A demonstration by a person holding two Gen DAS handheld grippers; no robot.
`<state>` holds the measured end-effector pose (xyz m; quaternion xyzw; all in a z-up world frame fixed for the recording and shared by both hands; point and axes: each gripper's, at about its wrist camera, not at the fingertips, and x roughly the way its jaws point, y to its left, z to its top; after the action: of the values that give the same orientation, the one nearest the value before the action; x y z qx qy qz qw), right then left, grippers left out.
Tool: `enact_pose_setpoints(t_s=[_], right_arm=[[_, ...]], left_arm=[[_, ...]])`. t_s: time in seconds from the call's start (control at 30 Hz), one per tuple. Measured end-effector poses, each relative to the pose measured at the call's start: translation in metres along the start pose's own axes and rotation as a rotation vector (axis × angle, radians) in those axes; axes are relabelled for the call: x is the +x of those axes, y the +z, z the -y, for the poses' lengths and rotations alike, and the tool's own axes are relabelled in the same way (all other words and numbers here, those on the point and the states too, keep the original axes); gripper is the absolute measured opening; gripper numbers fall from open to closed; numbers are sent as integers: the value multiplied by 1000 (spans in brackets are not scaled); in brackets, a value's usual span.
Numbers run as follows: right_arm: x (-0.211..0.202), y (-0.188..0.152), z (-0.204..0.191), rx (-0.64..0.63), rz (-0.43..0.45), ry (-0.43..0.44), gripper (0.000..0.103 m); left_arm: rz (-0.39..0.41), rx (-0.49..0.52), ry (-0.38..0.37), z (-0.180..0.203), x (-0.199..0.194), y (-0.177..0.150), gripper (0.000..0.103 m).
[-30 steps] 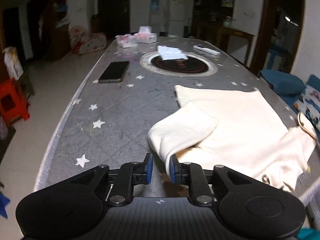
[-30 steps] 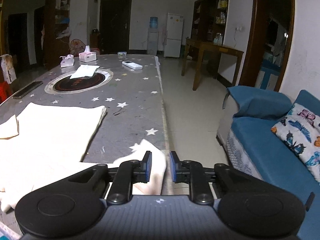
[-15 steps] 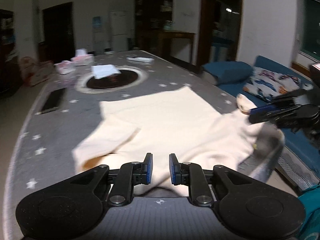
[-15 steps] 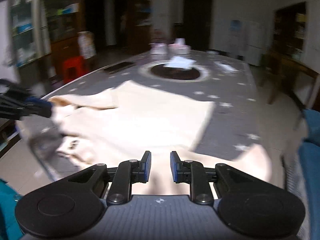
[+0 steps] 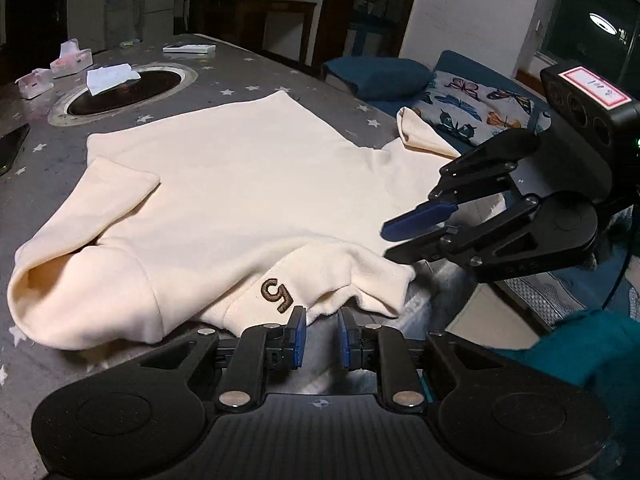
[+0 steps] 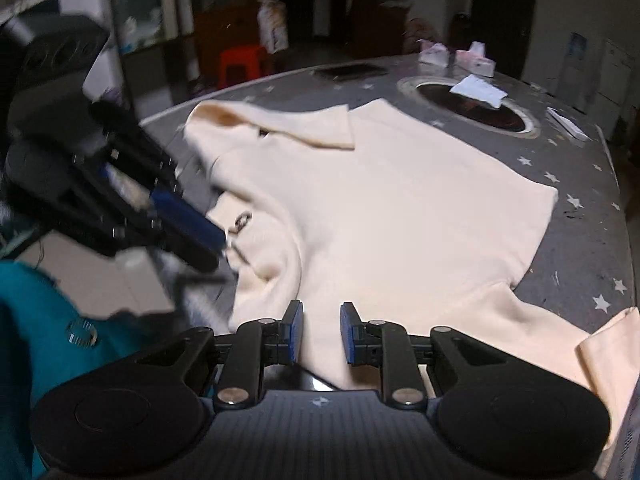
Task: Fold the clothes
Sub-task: 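Lay the sweatshirt flat on the table and open both grippers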
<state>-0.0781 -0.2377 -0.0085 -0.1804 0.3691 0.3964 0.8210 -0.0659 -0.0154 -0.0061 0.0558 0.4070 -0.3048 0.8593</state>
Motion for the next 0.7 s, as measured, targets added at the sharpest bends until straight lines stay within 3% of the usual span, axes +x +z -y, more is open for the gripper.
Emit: enact_pose_setpoints(t_s=[0.17, 0.27, 0.57, 0.7], right_arm=[[-3, 11, 9, 31, 47, -5, 21], [5, 18, 14, 49, 66, -3, 22], [22, 25, 16, 31, 23, 45, 25], [20, 39, 35, 54, 52, 19, 30]], left_arm=[[68, -22, 52, -13, -4, 13, 19], [40, -43, 90, -22, 10, 15, 19], [-41, -86, 12, -34, 9, 12, 20], [-3, -108, 18, -47, 2, 28, 20]])
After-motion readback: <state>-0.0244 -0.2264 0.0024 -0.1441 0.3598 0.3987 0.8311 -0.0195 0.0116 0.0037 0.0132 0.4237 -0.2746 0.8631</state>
